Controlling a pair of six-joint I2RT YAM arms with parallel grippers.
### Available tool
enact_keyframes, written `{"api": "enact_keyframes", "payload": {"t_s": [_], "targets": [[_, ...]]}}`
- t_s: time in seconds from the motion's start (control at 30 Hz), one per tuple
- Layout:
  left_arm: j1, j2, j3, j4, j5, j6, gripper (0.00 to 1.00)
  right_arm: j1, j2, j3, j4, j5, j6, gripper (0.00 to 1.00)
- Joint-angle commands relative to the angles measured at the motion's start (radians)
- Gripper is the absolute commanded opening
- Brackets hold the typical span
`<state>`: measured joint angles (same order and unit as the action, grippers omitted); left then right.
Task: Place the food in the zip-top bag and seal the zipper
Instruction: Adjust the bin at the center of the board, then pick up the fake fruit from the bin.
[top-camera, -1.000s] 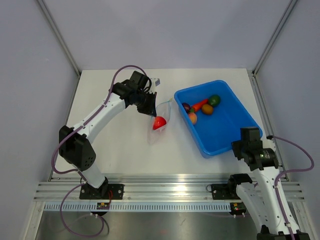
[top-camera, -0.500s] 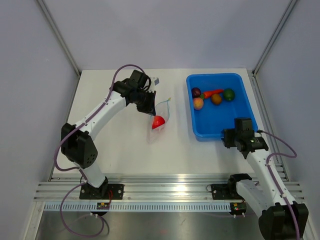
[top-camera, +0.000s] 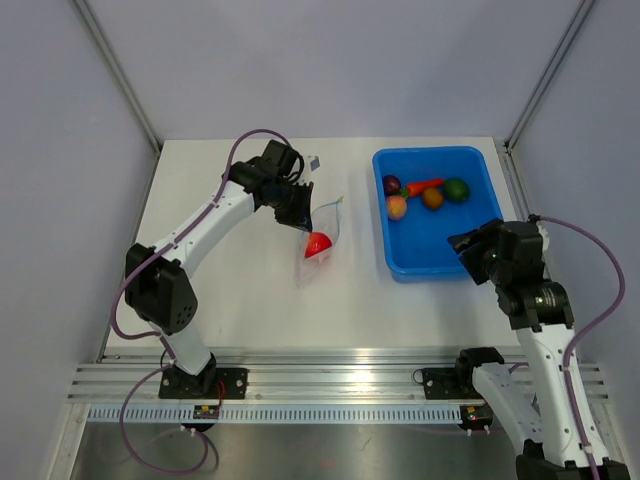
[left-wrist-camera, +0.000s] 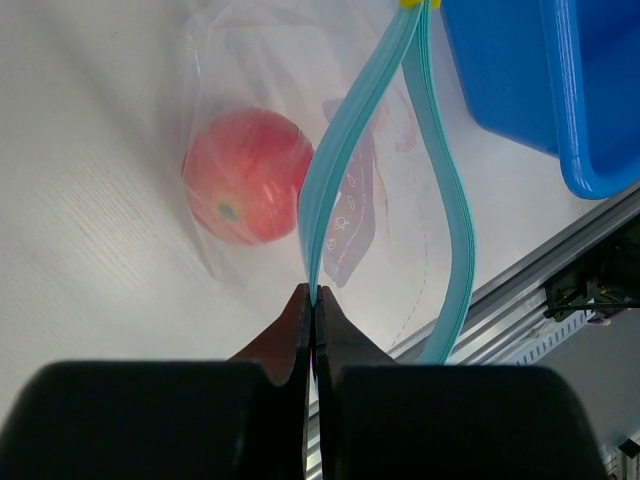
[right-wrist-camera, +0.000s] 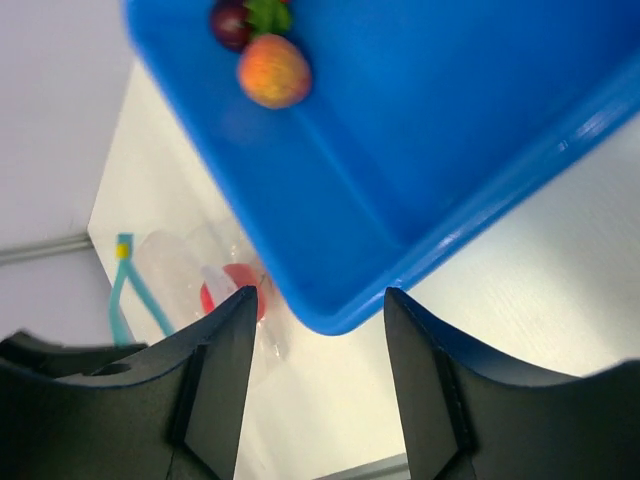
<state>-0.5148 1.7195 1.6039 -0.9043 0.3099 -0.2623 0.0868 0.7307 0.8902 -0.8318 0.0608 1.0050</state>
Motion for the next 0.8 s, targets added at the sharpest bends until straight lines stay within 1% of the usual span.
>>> {"api": "enact_keyframes", "payload": {"t_s": [0.0,0.03,0.1,0.13,0.17,0.2,0.23,0.27,0.3,0.37,0.4,0.47,0.5,0.6,0.67,0.77], "targets": [[0.009,-0.009,0.053,0.038,0.008,-0.014,0.00,0.001,-0.013,0.113,0.037,-0.006,-0.248,0.61],[0.009,-0.003,0.059,0.039,0.006,-0.017,0.00,0.001,0.051,0.136,0.062,-0.001,-0.276,0.61],[0.009,0.006,0.079,0.047,-0.009,-0.035,0.00,0.001,0.155,0.234,0.072,-0.013,-0.348,0.65],[0.009,0.018,0.083,0.051,-0.017,-0.047,0.00,0.002,0.273,0.269,0.072,-0.024,-0.380,0.68],[0.009,0.026,0.103,0.050,-0.028,-0.054,0.00,0.002,0.332,0.339,0.068,-0.023,-0.391,0.68],[0.009,0.035,0.114,0.047,-0.044,-0.057,0.00,0.002,0.436,0.364,0.091,-0.030,-0.402,0.69],[0.009,0.043,0.122,0.051,-0.051,-0.058,0.00,0.002,0.482,0.400,0.111,-0.054,-0.420,0.72],[0.009,0.048,0.128,0.053,-0.054,-0.057,0.00,0.002,0.528,0.414,0.129,-0.056,-0.425,0.78],[0.009,0.054,0.142,0.053,-0.049,-0.049,0.00,0.001,0.615,0.423,0.176,-0.090,-0.430,0.79],[0.009,0.077,0.162,0.033,-0.035,-0.031,0.00,0.001,0.708,0.473,0.198,-0.133,-0.447,0.86],[0.009,0.081,0.169,0.027,-0.035,-0.026,0.00,0.001,0.793,0.492,0.226,-0.150,-0.447,0.86],[0.009,0.088,0.168,0.027,-0.041,-0.022,0.00,-0.001,0.880,0.538,0.255,-0.203,-0.439,0.87],[0.009,0.097,0.169,0.024,-0.043,-0.020,0.00,0.001,0.956,0.553,0.282,-0.222,-0.431,0.87],[0.009,0.114,0.185,0.012,-0.046,-0.018,0.00,-0.001,1.067,0.578,0.359,-0.272,-0.382,0.88],[0.009,0.118,0.188,0.010,-0.042,-0.015,0.00,0.002,1.105,0.578,0.399,-0.277,-0.367,0.88],[0.009,0.123,0.192,0.005,-0.037,-0.012,0.00,0.001,1.161,0.575,0.465,-0.280,-0.348,0.91]]}}
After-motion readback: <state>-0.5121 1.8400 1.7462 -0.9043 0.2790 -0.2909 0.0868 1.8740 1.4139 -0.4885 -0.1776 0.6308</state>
